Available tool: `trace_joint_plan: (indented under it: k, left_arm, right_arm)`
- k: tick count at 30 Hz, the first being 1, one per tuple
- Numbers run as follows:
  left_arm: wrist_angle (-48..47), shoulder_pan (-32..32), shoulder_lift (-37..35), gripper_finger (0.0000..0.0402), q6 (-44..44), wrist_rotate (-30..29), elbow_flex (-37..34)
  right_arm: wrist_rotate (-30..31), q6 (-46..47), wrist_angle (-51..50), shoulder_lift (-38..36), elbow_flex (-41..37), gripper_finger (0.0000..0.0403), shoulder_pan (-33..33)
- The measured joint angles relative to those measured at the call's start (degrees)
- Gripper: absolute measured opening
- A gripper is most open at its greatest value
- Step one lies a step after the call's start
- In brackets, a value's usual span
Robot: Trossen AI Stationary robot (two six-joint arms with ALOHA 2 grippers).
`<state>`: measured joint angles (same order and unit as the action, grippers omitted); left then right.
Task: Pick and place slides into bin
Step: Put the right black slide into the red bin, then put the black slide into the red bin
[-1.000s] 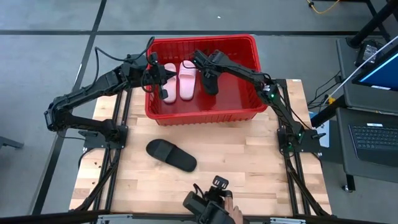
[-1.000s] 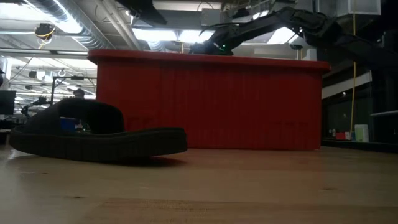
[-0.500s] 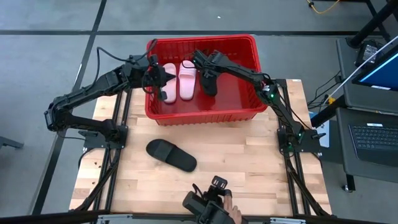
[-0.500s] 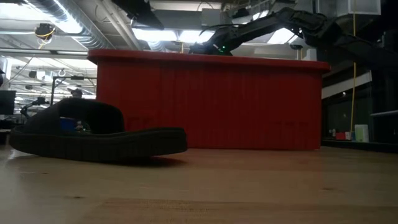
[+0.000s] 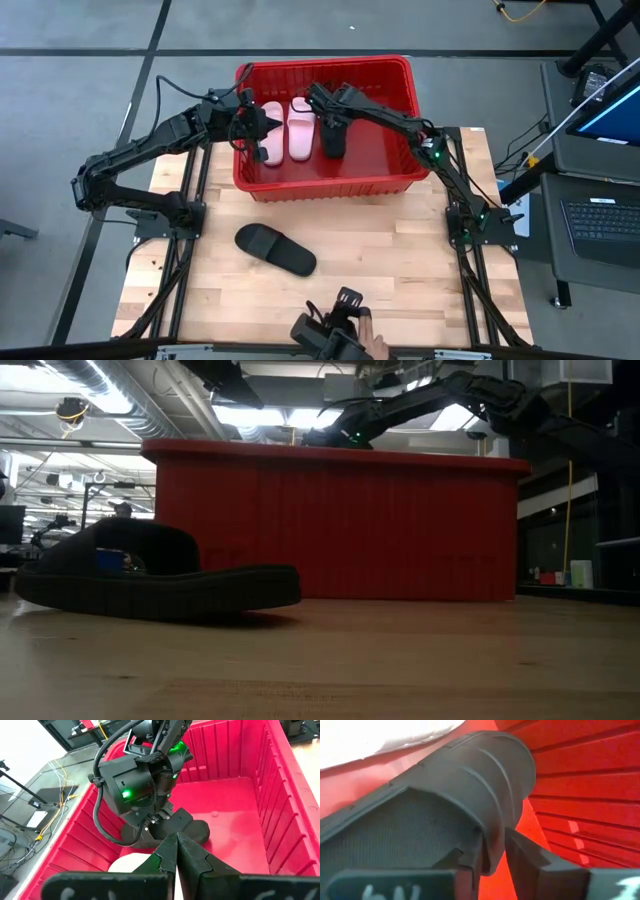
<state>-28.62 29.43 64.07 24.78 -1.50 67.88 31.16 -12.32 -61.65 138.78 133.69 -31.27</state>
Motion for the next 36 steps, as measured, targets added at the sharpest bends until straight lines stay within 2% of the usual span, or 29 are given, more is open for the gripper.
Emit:
trace_joint_plan:
  k: [6, 12, 21, 29, 36]
  left_arm:
    - [-0.1, 0.0, 0.0, 0.0003, 0.0, 0.0, 0.0]
    - [-0.9, 0.0, 0.0, 0.0003, 0.0, 0.0, 0.0]
    - [-1.7, 0.0, 0.0, 0.0003, 0.0, 0.0, 0.0]
    - [-1.5, -0.1, 0.0, 0.0003, -0.2, 0.0, 0.0]
    - [2.9, -1.6, -0.4, 0.0003, -1.1, 0.0, 0.0]
  right_arm:
    - [0.0, -0.2, -0.8, 0.0, 0.0, 0.0129, 0.7]
    - [0.2, -1.4, -1.4, 0.0, 0.0, 0.0152, 1.5]
    - [0.2, -3.4, -4.4, -0.6, 1.3, 0.0155, 3.2]
    - [1.0, -4.5, -6.3, -4.6, 1.3, 0.0155, 3.4]
    - [2.3, -7.2, -9.2, -7.3, 1.3, 0.0149, 4.0]
